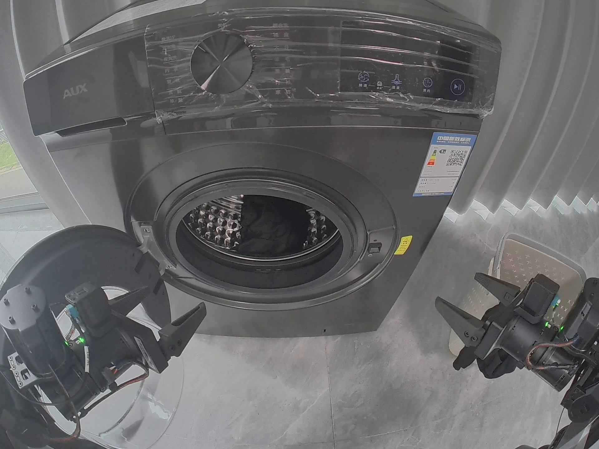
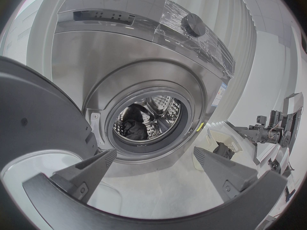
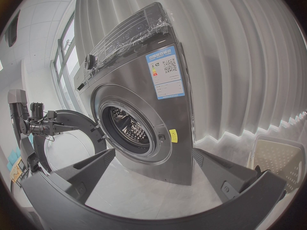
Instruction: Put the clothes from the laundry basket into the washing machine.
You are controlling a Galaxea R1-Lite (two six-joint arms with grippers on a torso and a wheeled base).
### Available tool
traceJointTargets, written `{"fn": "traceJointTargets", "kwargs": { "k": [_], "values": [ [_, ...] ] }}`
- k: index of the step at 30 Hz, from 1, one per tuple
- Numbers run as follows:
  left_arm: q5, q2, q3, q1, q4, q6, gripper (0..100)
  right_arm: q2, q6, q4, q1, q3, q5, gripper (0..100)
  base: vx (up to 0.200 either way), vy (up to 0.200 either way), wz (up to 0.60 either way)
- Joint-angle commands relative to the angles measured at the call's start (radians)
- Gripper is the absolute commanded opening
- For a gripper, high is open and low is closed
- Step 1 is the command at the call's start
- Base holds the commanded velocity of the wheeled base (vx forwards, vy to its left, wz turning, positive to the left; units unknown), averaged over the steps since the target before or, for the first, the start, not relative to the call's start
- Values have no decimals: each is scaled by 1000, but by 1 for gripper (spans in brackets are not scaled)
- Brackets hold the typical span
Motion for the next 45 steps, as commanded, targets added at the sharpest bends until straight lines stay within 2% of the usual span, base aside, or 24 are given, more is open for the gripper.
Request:
{"fn": "traceJointTargets", "kwargs": {
  "k": [1,13,14,20,23,25,28,32,35,36,37,39,45],
  "values": [
    [1,3,7,-3,-14,0,100,-9,1,1,-9,18,-1,100,0,-200,0],
    [-1,11,10,-4,-54,1,100,-71,-1,4,-53,18,-2,100,0,0,0],
    [-1,14,18,-3,-54,13,100,-88,-1,13,-56,18,-2,100,0,0,0],
    [6,12,18,2,-59,46,100,-144,-5,38,-99,18,-4,100,0,-133,0],
    [45,-2,27,2,-59,70,100,-183,-5,41,-124,18,-2,100,0,-200,0],
    [79,-20,47,-4,-59,75,100,-223,-18,55,-141,18,-1,100,0,-200,0],
    [82,-49,70,-3,-59,76,100,-272,-22,84,-154,18,1,100,0,-200,0],
    [81,-97,90,4,-57,78,100,-379,-28,211,-156,18,2,100,0,-150,0],
    [79,-138,110,2,-52,79,100,-489,-76,360,-158,18,5,100,0,0,0],
    [79,-138,110,2,-52,79,100,-489,-76,360,-158,18,5,100,0,0,0],
    [79,-158,127,0,-52,84,100,-560,-87,444,-177,18,5,100,0,0,0],
    [87,-193,137,0,-34,98,100,-634,-91,520,-240,18,9,100,0,0,0],
    [81,-337,137,4,101,86,100,-862,-87,730,-305,18,22,100,0,0,0]
  ]
}}
